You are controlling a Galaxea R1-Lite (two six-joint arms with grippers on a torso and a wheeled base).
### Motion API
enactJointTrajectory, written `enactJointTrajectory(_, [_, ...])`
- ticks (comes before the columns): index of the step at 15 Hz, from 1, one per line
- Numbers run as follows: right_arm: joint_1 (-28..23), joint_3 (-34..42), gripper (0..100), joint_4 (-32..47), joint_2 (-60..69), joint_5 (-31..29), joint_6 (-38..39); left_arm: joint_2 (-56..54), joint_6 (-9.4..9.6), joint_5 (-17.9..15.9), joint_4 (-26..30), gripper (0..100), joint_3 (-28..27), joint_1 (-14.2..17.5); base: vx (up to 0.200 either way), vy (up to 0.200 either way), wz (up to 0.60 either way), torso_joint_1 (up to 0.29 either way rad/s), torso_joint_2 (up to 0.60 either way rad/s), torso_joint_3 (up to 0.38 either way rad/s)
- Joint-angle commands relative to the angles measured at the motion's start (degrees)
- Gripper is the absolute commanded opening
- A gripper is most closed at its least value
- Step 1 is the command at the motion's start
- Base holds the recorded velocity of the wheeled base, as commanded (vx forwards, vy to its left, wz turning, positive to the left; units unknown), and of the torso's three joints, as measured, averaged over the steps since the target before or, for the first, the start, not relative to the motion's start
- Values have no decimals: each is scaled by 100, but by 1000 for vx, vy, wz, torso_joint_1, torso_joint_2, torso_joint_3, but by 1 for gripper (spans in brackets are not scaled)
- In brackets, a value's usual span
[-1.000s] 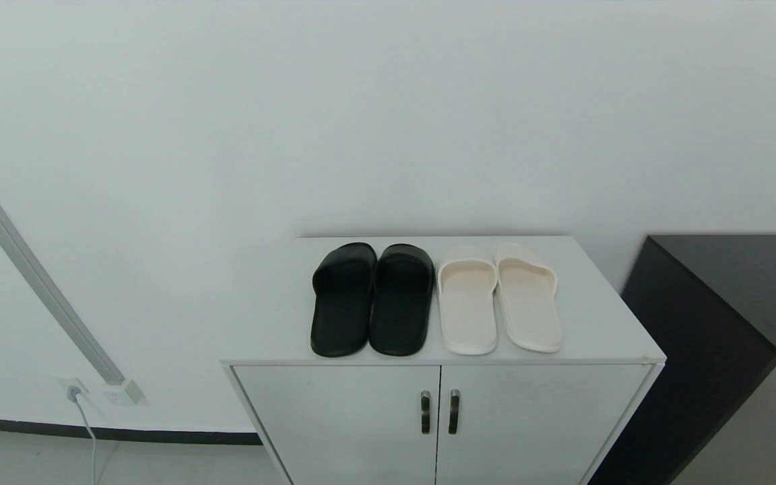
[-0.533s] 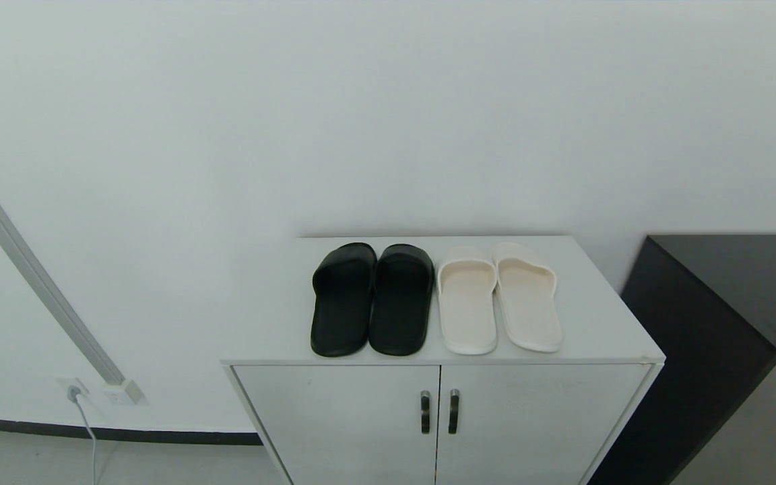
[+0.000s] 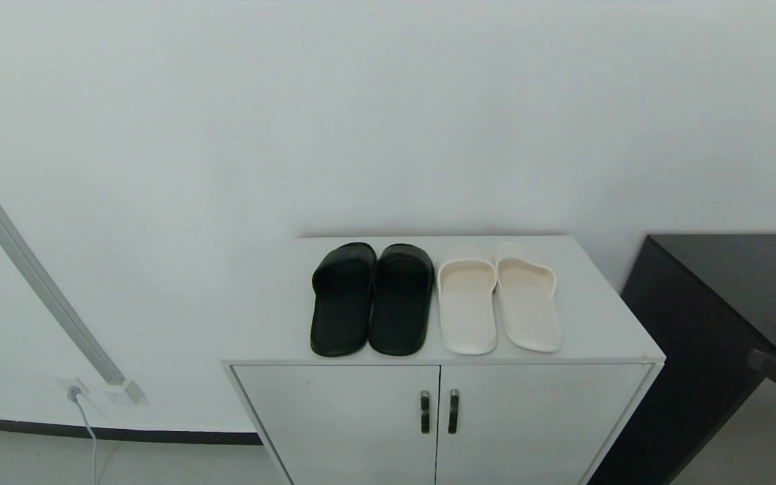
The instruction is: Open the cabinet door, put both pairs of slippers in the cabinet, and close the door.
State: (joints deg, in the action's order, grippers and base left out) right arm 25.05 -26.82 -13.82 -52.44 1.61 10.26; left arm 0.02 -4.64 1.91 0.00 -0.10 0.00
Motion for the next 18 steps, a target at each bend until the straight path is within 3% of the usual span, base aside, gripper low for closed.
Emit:
enactJointTrajectory(1, [1485, -1080, 100, -630, -2121, -1013, 406, -2, -1, 2, 0, 0, 1, 0, 0, 0, 0, 0, 0, 0])
enactJointTrajectory(7, [2030, -2249, 100, -1052, -3931, -2472, 626, 6, -1, -33, 0, 0, -8, 0, 0, 0, 0, 0, 0, 0])
enactJointTrajectory(11, [1995, -2758, 100, -1703, -4977, -3351, 635, 6, -1, -33, 9, 0, -8, 0, 0, 0, 0, 0, 0, 0])
enactJointTrajectory(18, [1837, -3506, 100, -1729, -5891, -4019, 626, 6, -1, -33, 9, 0, -8, 9, 0, 0, 0, 0, 0, 0])
